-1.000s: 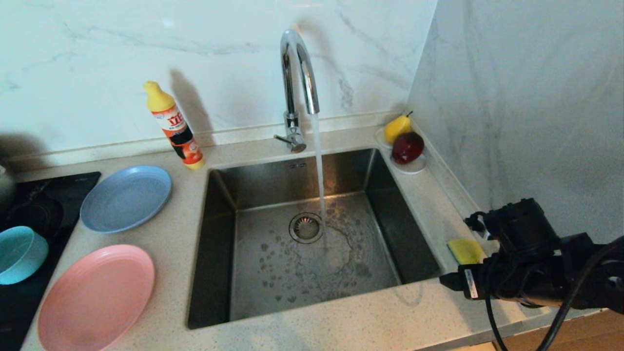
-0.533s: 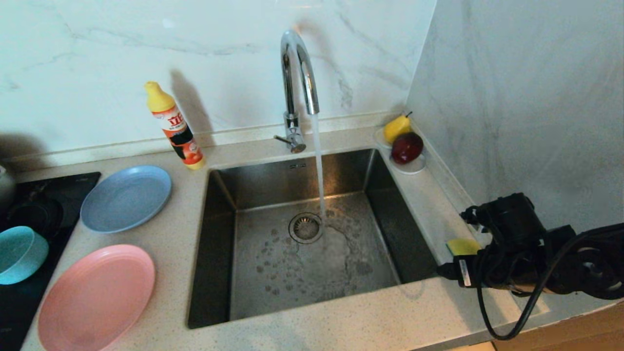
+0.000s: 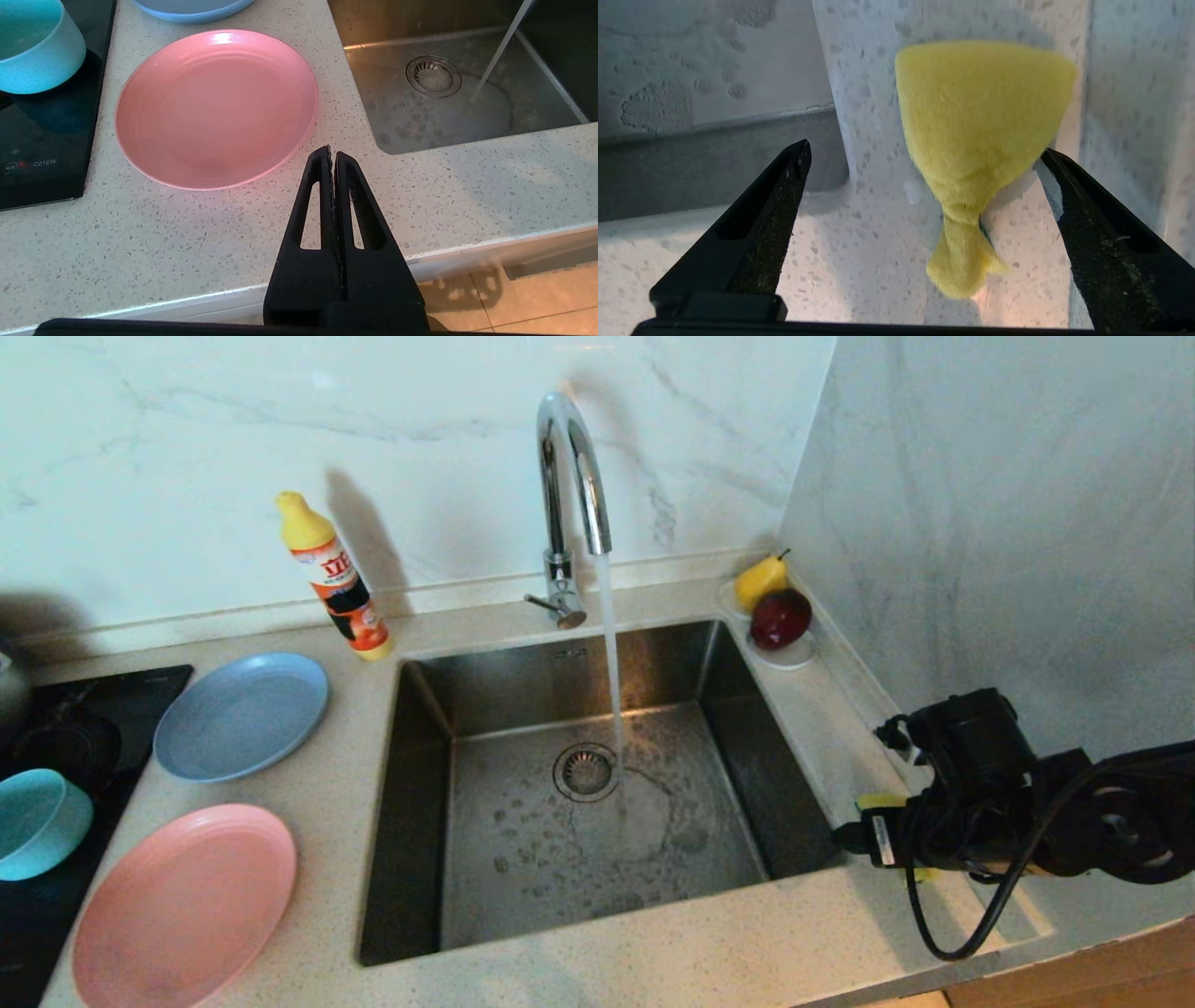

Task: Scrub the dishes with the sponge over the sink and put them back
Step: Pick up a bowl and the sponge

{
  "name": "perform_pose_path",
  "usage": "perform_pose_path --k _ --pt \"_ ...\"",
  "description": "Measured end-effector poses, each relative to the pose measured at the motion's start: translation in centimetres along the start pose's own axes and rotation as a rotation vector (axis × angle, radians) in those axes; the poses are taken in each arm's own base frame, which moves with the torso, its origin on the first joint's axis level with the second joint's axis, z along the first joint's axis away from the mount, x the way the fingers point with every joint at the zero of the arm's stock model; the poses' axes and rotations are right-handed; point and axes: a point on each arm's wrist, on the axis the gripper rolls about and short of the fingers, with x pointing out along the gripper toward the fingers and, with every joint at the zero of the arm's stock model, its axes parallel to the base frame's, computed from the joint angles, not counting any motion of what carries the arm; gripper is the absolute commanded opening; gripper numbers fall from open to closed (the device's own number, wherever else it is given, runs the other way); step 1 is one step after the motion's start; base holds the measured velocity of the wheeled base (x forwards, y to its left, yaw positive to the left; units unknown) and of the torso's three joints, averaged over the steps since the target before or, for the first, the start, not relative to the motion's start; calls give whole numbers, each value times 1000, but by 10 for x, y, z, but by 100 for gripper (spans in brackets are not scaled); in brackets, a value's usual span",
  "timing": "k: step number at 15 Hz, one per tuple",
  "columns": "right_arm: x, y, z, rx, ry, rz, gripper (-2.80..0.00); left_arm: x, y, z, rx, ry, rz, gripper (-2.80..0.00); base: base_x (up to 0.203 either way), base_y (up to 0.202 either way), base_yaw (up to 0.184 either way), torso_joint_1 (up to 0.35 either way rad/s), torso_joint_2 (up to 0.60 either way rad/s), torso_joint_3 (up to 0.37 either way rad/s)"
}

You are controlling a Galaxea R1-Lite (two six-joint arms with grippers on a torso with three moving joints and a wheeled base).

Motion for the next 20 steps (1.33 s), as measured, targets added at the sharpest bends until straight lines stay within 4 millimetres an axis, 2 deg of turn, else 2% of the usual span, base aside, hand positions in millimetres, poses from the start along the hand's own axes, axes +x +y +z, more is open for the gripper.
perform_pose_path --k 4,5,20 --pt "1 -2 -1 3 6 -8 0 0 0 0 0 0 -1 -280 0 0 0 0 0 0" --pt "2 -4 -1 6 6 -13 -280 0 0 0 0 0 0 -280 0 0 0 0 0 0" --pt "8 -7 2 18 10 -31 -280 0 0 0 0 0 0 -280 0 0 0 0 0 0"
